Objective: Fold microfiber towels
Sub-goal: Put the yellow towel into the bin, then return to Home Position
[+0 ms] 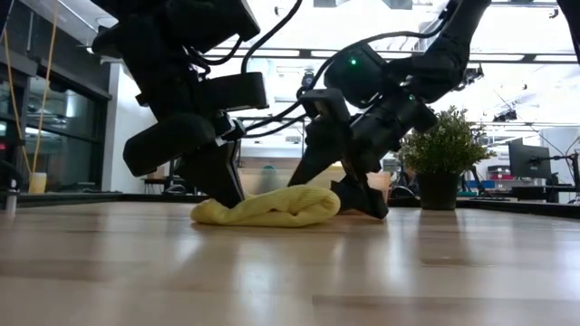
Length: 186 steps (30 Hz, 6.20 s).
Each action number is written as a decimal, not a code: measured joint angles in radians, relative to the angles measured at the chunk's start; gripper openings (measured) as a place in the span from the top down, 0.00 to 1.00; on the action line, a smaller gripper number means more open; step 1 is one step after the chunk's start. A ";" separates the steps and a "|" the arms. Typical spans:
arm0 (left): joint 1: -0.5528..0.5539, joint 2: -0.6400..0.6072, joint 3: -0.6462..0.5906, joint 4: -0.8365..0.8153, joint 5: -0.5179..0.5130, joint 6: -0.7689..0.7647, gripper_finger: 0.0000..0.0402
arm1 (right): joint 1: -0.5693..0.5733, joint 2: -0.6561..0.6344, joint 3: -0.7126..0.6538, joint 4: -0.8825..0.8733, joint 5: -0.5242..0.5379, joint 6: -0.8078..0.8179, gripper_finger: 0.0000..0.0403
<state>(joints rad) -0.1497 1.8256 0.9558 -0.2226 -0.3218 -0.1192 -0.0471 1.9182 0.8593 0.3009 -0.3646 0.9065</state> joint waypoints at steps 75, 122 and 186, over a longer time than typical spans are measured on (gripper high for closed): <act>-0.159 -0.848 0.022 -0.380 -0.527 -0.248 1.00 | -0.442 0.040 0.626 -0.602 -0.452 -0.780 1.00; -0.158 -0.848 0.022 -0.395 -0.527 -0.262 1.00 | -0.520 -0.006 0.659 -1.361 0.101 -0.961 0.50; 0.213 -1.808 -0.944 0.244 0.221 -0.272 1.00 | -0.042 -1.023 -0.240 -0.273 0.201 -0.332 1.00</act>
<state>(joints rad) 0.0630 0.0177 0.0117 0.0214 -0.1006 -0.3910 -0.0887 0.8955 0.6196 0.0277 -0.1632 0.5749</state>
